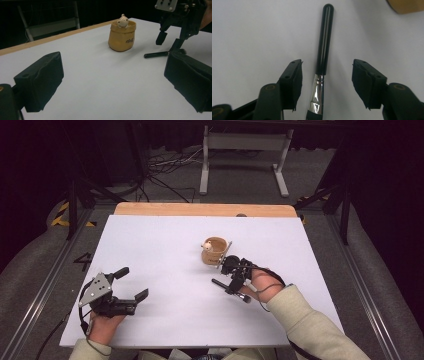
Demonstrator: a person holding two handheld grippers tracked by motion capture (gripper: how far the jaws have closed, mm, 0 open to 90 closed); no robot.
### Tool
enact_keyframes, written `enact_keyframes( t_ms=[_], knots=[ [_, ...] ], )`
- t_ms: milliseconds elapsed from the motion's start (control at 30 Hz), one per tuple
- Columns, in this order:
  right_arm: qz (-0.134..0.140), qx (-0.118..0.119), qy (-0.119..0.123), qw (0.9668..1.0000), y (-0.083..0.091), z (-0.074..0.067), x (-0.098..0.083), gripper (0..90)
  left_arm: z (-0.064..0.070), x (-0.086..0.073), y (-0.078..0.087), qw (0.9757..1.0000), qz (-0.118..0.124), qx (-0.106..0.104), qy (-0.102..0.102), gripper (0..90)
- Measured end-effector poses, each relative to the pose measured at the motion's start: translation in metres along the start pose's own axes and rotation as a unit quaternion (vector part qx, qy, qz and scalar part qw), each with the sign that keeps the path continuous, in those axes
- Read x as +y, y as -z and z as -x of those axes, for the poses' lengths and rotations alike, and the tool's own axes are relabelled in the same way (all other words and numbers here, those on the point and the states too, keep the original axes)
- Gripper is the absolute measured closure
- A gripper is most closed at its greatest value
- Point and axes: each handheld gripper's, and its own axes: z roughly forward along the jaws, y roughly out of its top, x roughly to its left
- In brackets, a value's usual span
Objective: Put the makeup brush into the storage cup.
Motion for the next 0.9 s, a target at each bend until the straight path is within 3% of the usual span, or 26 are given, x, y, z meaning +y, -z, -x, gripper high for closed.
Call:
enact_keyframes(
  t_ms=[333,633,800,900],
  knots=[
    [-0.021,0.008,-0.001,0.9997,-0.008,0.0,-0.002,56.2,0.001,0.0,-0.002,0.9999,-0.007,-0.009,-0.005,5.8],
    [-0.039,0.011,0.0,0.9992,-0.012,-0.001,-0.002,66.0,0.001,-0.001,-0.003,0.9999,-0.008,-0.006,0.002,4.1],
    [-0.047,0.01,0.006,0.9988,-0.013,-0.002,-0.001,76.8,0.001,0.0,-0.002,0.9999,-0.009,-0.005,0.001,3.2],
    [-0.051,0.008,0.007,0.9986,-0.013,-0.003,0.0,77.3,0.001,0.0,-0.003,0.9999,-0.01,-0.005,0.0,3.2]
  ],
)
